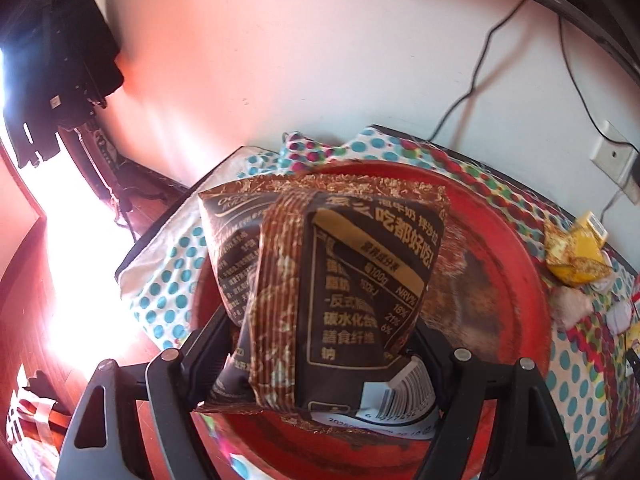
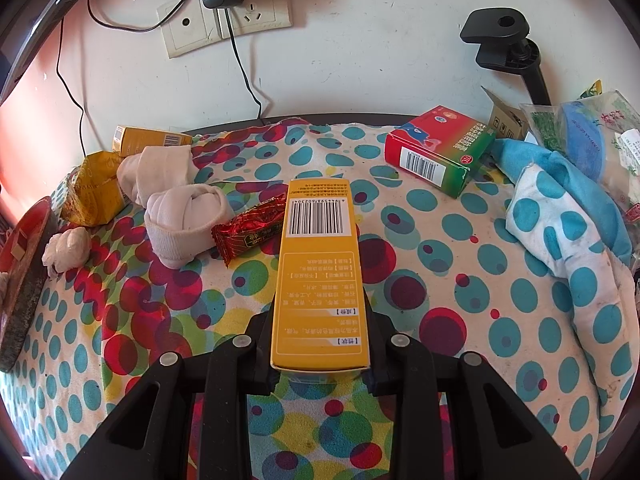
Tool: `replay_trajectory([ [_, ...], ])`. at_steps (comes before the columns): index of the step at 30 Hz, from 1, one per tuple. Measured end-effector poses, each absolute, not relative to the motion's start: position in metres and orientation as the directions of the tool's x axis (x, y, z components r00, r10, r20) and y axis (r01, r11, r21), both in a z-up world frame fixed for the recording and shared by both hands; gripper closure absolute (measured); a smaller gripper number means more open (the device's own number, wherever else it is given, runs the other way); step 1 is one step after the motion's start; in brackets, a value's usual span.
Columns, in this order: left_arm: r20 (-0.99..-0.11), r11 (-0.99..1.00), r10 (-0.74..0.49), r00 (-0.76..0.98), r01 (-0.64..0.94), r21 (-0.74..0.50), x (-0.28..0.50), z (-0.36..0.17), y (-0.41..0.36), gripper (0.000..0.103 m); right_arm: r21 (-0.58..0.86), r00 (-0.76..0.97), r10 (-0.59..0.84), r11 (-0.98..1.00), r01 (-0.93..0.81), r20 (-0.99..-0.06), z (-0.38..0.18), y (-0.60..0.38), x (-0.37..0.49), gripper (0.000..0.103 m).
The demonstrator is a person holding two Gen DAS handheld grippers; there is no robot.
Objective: Organize objects
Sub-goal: 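Lower the snack bag into the tray and open the left gripper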
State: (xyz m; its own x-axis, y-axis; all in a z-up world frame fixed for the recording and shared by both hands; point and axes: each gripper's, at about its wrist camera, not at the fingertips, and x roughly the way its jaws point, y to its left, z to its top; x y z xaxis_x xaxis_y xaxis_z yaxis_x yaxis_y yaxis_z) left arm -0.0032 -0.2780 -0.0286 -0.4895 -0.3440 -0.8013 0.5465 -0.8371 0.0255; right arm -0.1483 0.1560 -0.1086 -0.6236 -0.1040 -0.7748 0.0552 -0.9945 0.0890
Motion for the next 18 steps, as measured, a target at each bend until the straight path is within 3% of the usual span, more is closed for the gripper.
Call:
replay_trajectory([
  [11, -0.848, -0.827, -0.310, -0.429, 0.561, 0.019, 0.020, -0.052, -0.290, 0.021, 0.087, -0.624, -0.099, -0.995, 0.050, -0.775, -0.108, 0.151, -0.149, 0.074],
  [18, -0.861, -0.823, -0.350, -0.369, 0.560, 0.095, 0.013, -0.077, -0.279, 0.021, 0.085, -0.624, -0.094, -0.995, 0.045, -0.775, -0.108, 0.147, -0.148, 0.074],
])
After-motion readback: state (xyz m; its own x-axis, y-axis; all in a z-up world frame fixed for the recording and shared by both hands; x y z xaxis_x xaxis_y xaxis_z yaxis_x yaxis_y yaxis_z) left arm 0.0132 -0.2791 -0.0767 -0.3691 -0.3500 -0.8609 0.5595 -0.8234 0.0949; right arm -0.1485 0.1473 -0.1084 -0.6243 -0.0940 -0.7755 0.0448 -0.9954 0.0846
